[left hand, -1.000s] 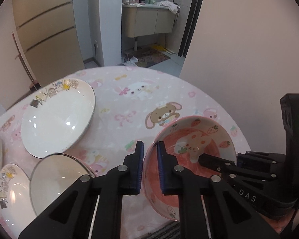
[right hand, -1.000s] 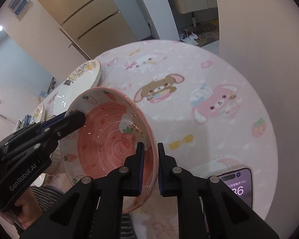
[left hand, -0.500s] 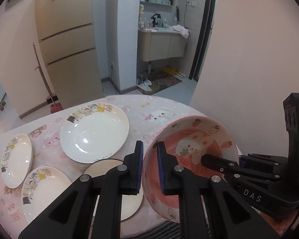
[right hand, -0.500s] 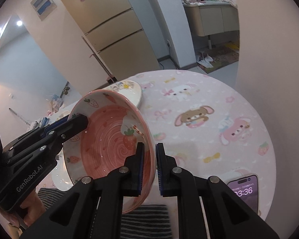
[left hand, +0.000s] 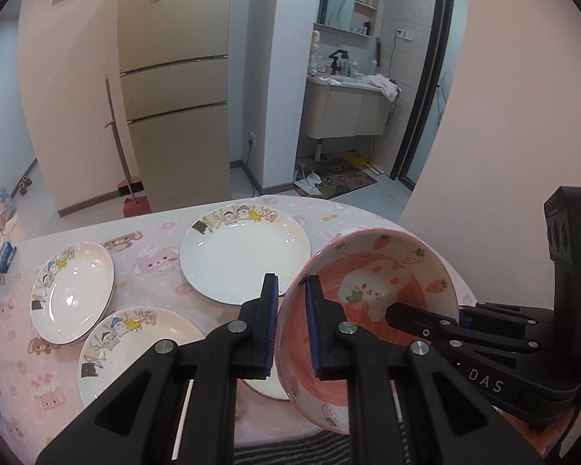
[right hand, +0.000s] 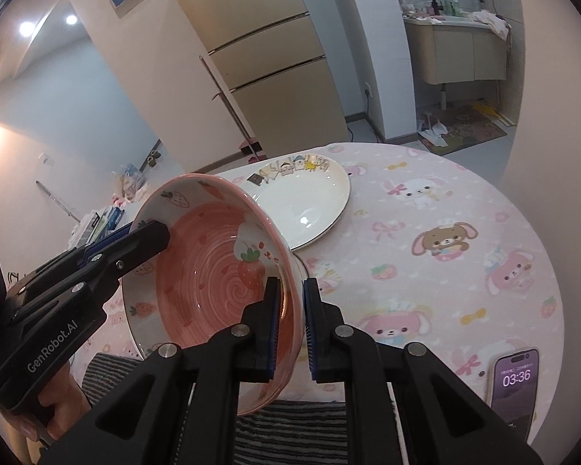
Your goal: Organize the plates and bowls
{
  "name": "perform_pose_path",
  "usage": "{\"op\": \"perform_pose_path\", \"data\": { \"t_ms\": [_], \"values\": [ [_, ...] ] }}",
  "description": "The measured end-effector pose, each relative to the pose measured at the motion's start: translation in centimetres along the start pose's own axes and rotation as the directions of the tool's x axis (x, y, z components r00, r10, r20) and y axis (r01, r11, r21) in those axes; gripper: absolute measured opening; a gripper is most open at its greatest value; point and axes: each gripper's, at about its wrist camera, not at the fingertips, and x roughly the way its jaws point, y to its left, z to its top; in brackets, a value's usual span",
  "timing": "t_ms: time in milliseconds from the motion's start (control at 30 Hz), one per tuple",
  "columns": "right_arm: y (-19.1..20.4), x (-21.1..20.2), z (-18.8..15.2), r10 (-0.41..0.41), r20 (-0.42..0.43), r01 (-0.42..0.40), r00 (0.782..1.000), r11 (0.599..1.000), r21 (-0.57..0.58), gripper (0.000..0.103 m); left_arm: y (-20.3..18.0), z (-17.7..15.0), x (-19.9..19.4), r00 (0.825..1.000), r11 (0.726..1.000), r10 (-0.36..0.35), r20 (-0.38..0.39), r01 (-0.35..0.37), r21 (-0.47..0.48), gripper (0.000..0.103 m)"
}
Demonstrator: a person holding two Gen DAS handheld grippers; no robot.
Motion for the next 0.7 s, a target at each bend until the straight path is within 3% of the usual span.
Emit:
{"op": "perform_pose_path", "data": {
  "t_ms": [200, 400, 700],
  "values": [
    [1.7, 1.4, -0.2, -0.014, -0.02, 0.013, 1.0, 1.0, -0.028, 0.013, 2.3, -1.0, 0.3, 1.0, 0.999, -0.002, -0.013, 0.001, -0.041, 0.012],
    [3.1, 2.7, -0.6, -0.057, -0.02, 0.055, 0.998, 0.997, -0.06, 0.013, 4.3, -2.7, 1.2, 1.0, 0.988, 0.011, -0.026, -0.015, -0.151, 0.013],
    [1.7, 4.6, -0.3, -0.095, -0.028, 0.095, 0.995, 0.995, -0.008, 0.013, 4.7, -4.1, 4.7, 0.996, 0.987, -0.004, -0.088, -0.01, -0.159, 0.013]
  ]
}}
